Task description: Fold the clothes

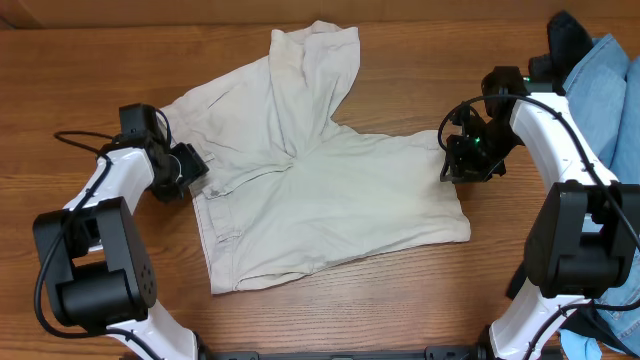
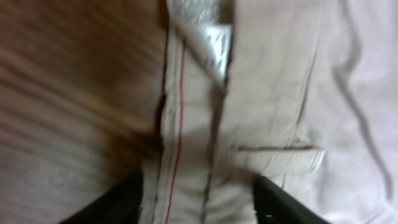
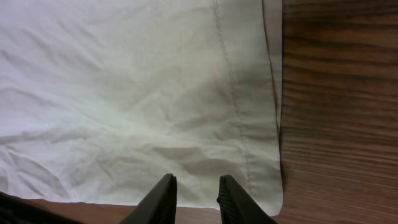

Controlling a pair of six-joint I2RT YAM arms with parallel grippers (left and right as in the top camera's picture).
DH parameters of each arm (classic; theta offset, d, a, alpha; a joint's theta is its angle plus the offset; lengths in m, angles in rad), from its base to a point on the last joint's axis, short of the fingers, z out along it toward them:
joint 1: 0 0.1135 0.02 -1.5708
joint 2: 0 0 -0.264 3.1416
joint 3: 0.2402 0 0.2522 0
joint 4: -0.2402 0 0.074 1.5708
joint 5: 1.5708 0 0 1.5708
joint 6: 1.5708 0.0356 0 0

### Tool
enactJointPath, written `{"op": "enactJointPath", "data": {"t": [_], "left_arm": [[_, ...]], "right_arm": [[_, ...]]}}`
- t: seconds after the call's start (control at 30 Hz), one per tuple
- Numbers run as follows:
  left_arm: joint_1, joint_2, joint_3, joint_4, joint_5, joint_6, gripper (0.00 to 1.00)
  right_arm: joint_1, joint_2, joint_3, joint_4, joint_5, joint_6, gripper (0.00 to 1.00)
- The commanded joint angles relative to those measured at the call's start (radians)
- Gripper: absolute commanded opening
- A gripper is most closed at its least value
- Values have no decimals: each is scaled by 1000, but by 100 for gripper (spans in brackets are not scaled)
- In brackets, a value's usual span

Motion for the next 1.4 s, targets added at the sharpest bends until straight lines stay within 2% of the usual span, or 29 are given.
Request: {"op": "enactJointPath", "data": {"t": [0.0, 0.1, 0.2, 0.37, 0.7, 0.77, 0.8, 0.87, 0.9, 0.97, 1.13, 1.3, 1.37], "left_arm": [[-3, 72, -2, 20, 50, 15, 46], [-3, 104, -2, 45, 69, 16, 28], [7, 106, -1, 66, 65, 21, 4], [34, 101, 48, 88, 64, 41, 4], [109, 101, 380, -27, 31, 95, 5], [111, 101, 416, -51, 32, 99, 20], [111, 101, 430, -69, 34, 100, 31], [111, 101, 452, -116, 56, 103, 68], [110, 101, 460, -150, 77, 109, 82], [110, 101, 466, -223, 113, 125, 98], [95, 101, 460, -461, 153, 155, 100], [13, 101, 416, -558, 158, 236, 99], [-27, 101, 378, -560, 150, 250, 98]], "right_arm": [[-3, 0, -2, -2, 2, -6, 27], [-3, 0, -2, -10, 2, -6, 27], [-3, 0, -2, -20, 2, -6, 27], [-3, 0, -2, -21, 2, -6, 27], [0, 0, -2, 1, -21, -2, 26], [0, 0, -2, 6, -39, -2, 26], [0, 0, -2, 7, -44, -2, 26], [0, 0, -2, 10, -47, -2, 26], [1, 0, -2, 10, -47, -2, 26], [2, 0, -2, 12, -47, -3, 26], [25, 0, 17, 40, -40, -3, 25], [117, 0, 153, 54, -23, -2, 27], [164, 0, 225, 52, 18, 21, 37]]}}
